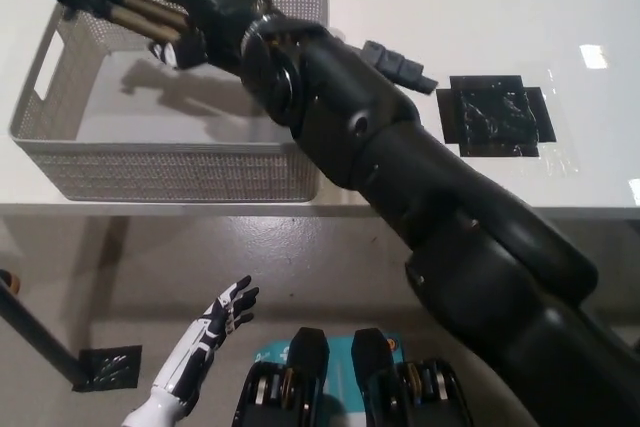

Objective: The robot uses its right hand to pick the tripod on the desk and places it into a rectangular container on the left.

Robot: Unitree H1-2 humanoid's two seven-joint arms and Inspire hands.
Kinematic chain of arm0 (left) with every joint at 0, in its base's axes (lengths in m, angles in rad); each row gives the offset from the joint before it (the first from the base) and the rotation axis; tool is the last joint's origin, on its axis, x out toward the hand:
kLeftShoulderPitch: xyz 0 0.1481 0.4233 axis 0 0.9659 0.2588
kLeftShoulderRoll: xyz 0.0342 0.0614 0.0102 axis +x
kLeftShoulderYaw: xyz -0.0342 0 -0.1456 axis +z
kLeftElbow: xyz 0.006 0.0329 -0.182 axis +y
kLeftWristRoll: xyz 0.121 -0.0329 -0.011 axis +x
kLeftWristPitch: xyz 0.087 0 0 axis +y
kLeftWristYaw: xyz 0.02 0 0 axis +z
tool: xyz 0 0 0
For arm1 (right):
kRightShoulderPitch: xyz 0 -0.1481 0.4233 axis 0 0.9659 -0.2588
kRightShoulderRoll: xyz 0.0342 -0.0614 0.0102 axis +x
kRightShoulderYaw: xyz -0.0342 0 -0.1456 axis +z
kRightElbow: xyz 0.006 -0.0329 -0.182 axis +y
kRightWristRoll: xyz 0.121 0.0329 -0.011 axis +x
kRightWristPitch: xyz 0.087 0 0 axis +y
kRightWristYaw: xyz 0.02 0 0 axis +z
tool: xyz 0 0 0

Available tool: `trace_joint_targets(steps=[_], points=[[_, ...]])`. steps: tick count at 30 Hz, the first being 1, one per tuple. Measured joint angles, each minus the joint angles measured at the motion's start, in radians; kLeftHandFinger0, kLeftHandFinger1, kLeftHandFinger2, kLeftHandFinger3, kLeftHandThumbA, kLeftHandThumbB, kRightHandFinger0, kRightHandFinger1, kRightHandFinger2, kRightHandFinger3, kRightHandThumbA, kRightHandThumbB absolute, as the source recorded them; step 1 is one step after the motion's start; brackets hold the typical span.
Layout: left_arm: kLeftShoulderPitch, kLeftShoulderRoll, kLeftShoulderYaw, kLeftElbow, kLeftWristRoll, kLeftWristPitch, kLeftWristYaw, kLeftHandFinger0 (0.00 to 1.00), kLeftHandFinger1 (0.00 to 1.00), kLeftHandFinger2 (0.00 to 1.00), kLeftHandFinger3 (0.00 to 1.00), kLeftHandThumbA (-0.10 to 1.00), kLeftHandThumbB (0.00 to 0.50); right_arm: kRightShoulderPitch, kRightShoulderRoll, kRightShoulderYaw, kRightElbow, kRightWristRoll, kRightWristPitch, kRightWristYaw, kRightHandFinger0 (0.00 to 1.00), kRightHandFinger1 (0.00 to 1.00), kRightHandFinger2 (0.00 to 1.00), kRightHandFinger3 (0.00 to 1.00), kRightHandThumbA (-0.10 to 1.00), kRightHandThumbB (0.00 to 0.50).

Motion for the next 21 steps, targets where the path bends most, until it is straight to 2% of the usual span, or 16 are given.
trace_joint_targets(steps=[1,2,3,5,6,7,8,12,18,21], points=[[0.0,0.0,-0.002,0.0,0.0,0.0,-0.001,1.0,1.0,1.0,1.0,1.0,0.5,0.0,0.001,0.013,0.01,-0.007,0.004,0.0,0.65,0.96,1.0,1.0,0.59,0.428],[0.001,0.0,-0.004,0.0,0.001,0.0,-0.002,1.0,1.0,1.0,1.0,1.0,0.5,0.0,0.001,0.027,0.022,-0.016,0.01,0.001,0.83,1.0,1.0,1.0,0.71,0.462],[0.001,0.0,-0.005,0.0,0.001,0.0,-0.002,1.0,1.0,1.0,1.0,1.0,0.5,0.0,0.001,0.03,0.024,-0.017,0.012,0.002,1.0,1.0,1.0,1.0,0.74,0.462],[0.001,0.0,-0.013,-0.001,0.002,0.0,-0.005,1.0,1.0,1.0,1.0,1.0,0.5,-0.002,0.001,0.036,0.036,-0.022,0.028,0.014,1.0,1.0,1.0,1.0,0.76,0.47],[0.001,0.001,-0.017,-0.002,0.003,0.001,-0.006,1.0,1.0,1.0,1.0,1.0,0.5,-0.004,0.0,0.035,0.036,-0.022,0.032,0.018,1.0,1.0,1.0,1.0,0.8,0.458],[0.001,0.002,-0.02,-0.004,0.004,0.002,-0.006,1.0,1.0,1.0,1.0,1.0,0.5,-0.006,-0.002,0.034,0.036,-0.022,0.033,0.023,1.0,1.0,1.0,1.0,0.83,0.465],[0.0,0.003,-0.022,-0.005,0.005,0.003,-0.006,1.0,1.0,1.0,1.0,1.0,0.5,-0.007,-0.003,0.032,0.036,-0.022,0.034,0.027,1.0,1.0,1.0,1.0,0.88,0.495],[-0.009,0.006,-0.03,-0.005,0.006,0.005,-0.008,1.0,1.0,1.0,1.0,1.0,0.5,-0.016,-0.018,0.02,0.036,-0.018,0.036,0.046,1.0,1.0,1.0,1.0,1.0,0.5],[-0.013,0.006,-0.033,-0.004,0.005,0.006,-0.018,1.0,1.0,1.0,1.0,1.0,0.5,-0.038,-0.047,-0.019,0.032,-0.001,0.034,0.07,1.0,1.0,1.0,1.0,1.0,0.5],[-0.013,0.006,-0.032,-0.001,0.001,0.008,-0.022,1.0,1.0,1.0,1.0,1.0,0.5,-0.065,-0.067,-0.091,0.019,0.032,0.024,0.087,1.0,1.0,1.0,1.0,1.0,0.5]])
